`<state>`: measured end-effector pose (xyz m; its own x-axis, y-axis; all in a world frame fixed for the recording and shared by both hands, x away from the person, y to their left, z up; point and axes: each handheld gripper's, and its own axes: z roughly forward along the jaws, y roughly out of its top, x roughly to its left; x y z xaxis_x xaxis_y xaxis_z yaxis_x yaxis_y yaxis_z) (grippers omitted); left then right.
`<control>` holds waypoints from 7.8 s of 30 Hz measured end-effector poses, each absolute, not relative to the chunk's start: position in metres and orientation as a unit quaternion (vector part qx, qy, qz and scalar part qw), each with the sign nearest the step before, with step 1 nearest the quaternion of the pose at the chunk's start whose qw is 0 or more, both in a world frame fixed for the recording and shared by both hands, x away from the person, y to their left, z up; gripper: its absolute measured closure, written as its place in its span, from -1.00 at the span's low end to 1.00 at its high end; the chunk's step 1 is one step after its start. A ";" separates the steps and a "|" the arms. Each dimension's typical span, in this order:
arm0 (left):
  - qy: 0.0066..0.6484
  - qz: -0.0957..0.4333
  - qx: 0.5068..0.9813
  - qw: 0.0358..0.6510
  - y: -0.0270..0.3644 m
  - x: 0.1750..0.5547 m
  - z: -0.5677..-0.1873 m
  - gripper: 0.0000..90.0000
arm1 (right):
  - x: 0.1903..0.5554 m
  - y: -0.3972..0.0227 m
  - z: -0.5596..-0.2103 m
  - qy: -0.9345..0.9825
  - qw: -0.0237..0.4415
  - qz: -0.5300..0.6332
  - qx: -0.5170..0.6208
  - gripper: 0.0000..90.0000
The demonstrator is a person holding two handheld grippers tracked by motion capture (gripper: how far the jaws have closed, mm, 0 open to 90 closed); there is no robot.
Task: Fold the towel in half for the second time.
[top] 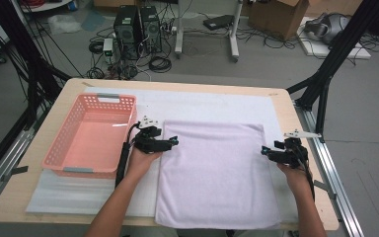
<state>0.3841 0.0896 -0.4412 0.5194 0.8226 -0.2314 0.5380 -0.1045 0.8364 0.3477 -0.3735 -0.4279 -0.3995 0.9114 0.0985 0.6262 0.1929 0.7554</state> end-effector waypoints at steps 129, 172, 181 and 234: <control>0.412 0.115 0.723 0.542 0.125 0.239 -0.442 0.19 | 0.214 -0.373 -0.423 0.752 0.194 0.418 0.472 0.46; 0.427 0.072 0.776 0.459 0.101 0.301 -0.454 0.73 | 0.286 -0.363 -0.445 0.778 0.154 0.385 0.472 0.74; 0.444 0.105 0.747 0.483 0.101 0.316 -0.443 0.80 | 0.295 -0.369 -0.438 0.756 0.183 0.409 0.477 0.81; 0.402 0.126 0.771 0.479 0.100 0.322 -0.438 0.62 | 0.292 -0.375 -0.432 0.760 0.174 0.424 0.461 0.87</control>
<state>0.3217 0.0995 -0.4382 0.6454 0.7399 -0.1897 0.4980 -0.2193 0.8390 0.2918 -0.3745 -0.4320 -0.5136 0.8488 0.1259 0.5534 0.2156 0.8045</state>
